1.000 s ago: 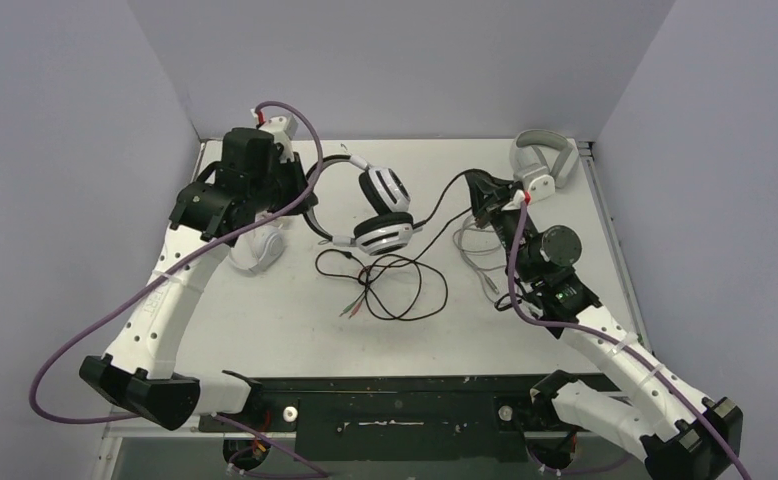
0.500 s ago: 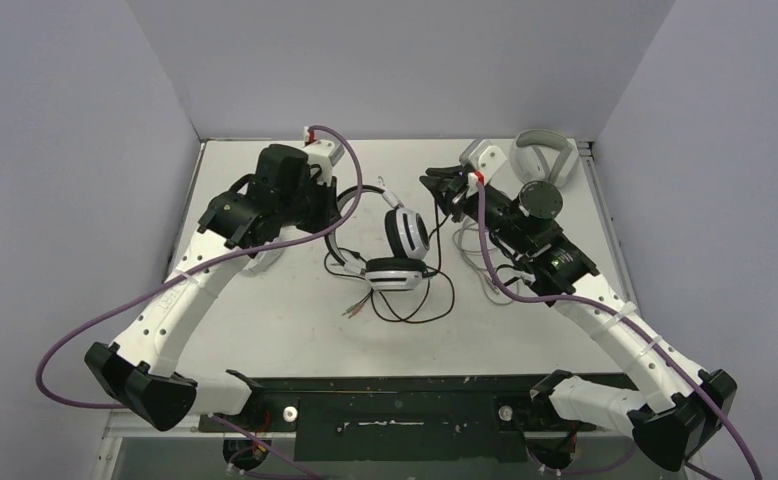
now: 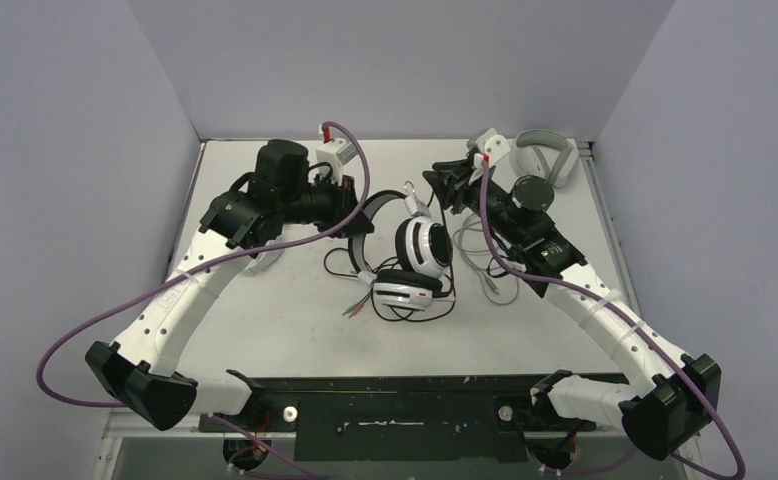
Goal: Wrap the headphones
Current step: Wrap the headphones cable around the headphones.
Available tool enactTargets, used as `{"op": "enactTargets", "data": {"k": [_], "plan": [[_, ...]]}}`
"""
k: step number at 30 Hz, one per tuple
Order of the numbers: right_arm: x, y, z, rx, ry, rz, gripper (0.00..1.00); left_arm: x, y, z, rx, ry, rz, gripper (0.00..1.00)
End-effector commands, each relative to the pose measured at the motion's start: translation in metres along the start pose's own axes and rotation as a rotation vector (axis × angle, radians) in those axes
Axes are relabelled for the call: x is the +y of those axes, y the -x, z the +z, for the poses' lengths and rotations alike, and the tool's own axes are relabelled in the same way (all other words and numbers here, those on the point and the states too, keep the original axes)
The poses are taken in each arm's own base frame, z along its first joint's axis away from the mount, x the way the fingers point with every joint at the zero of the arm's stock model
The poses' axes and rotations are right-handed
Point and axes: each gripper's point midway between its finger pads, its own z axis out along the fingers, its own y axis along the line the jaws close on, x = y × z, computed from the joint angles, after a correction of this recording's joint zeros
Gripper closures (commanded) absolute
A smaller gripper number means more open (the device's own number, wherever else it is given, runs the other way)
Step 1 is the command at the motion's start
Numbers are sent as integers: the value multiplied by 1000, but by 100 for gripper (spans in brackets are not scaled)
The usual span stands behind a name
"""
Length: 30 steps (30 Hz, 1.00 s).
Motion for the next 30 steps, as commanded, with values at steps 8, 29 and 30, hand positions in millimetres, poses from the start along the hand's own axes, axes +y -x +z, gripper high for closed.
{"op": "enactTargets", "data": {"k": [8,29,30], "plan": [[6,-6,-12,-215,156,208,64,-113,102,-76,-348,-563,-212,100],[107,-67,9,-129,462,296,60,-90,139,-77,-478,-478,-606,100],[113,-70,9,-123,476,308,61,-85,141,-77,-503,-459,-623,100]]}}
